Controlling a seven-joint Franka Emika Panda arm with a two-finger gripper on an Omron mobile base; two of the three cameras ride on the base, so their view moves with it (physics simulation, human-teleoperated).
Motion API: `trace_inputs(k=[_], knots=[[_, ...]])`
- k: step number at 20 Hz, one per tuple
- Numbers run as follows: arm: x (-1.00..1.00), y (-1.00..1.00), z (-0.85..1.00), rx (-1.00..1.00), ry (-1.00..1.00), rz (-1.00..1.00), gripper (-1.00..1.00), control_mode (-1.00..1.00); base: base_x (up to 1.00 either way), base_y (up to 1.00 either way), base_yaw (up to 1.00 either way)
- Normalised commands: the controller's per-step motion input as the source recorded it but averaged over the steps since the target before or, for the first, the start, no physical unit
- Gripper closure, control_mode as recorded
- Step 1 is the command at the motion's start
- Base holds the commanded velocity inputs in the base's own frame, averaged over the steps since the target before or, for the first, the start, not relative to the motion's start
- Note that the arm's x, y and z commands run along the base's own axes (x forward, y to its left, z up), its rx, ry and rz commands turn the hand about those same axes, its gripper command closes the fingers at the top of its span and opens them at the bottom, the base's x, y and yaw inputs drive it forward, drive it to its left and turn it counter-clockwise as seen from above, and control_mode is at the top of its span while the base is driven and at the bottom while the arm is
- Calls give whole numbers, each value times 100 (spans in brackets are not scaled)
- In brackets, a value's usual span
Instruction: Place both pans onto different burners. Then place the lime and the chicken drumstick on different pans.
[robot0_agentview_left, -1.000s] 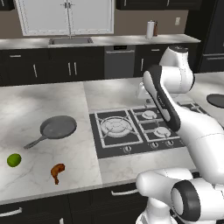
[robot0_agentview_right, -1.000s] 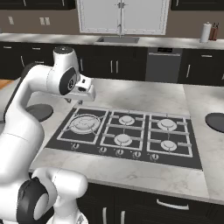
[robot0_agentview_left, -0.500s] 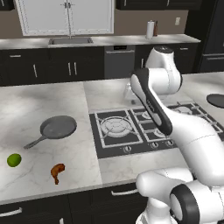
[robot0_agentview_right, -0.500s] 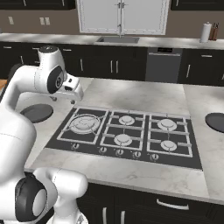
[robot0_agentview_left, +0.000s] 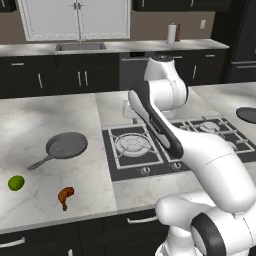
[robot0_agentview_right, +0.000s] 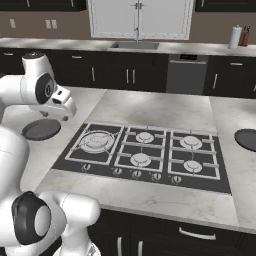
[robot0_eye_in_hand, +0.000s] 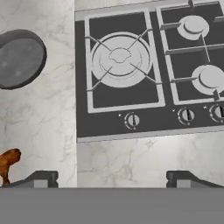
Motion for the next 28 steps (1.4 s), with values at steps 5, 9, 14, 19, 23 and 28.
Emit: trace_inputs(k=[5, 9, 14, 19, 23, 28], knots=[[0, 38, 0, 0, 10, 0, -100, -100, 0, 0, 0], [0, 34, 0, 0, 11, 0, -100, -100, 0, 0, 0], [0, 32, 0, 0, 12, 0, -100, -100, 0, 0, 0], [0, 29, -2, 0, 11, 0, -100, -100, 0, 0, 0], [-1, 21, -4, 0, 11, 0, -100, -100, 0, 0, 0], [-7, 22, -9, 0, 11, 0, -100, -100, 0, 0, 0]])
